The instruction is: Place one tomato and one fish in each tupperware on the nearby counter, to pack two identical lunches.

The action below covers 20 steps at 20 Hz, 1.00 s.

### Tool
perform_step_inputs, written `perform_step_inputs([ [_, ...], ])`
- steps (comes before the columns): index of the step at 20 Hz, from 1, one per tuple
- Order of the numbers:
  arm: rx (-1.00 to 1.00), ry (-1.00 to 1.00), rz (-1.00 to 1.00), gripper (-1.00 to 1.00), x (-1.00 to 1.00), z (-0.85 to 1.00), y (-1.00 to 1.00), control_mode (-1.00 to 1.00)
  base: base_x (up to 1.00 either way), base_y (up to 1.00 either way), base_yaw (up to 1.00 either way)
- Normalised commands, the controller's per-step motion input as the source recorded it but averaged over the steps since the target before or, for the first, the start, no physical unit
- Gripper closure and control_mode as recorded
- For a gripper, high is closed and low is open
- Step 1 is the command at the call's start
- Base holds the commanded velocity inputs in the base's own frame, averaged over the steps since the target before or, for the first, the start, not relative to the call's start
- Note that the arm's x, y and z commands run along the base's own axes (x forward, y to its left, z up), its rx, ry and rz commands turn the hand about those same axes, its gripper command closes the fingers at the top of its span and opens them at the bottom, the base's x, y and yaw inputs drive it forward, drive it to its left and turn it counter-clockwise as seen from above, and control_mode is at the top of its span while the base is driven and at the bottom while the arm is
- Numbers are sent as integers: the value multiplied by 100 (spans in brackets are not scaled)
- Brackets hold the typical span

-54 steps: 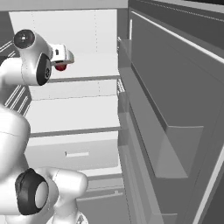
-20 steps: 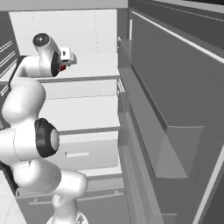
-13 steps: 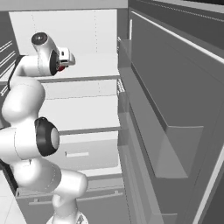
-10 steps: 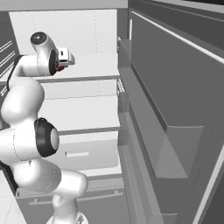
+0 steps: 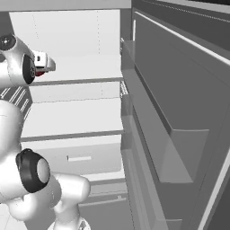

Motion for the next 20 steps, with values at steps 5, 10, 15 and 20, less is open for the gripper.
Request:
perform_step_inputs([
  [5, 27, 3, -15, 100, -100, 30, 9, -100, 0, 0, 0],
  [10, 6, 17, -17, 100, -100, -53, 14, -100, 0, 0, 0],
  [15, 0, 27, -16, 100, -100, -95, 10, -100, 0, 0, 0],
  [20, 0, 41, -18, 100, -100, -99, 19, -100, 0, 0, 0],
])
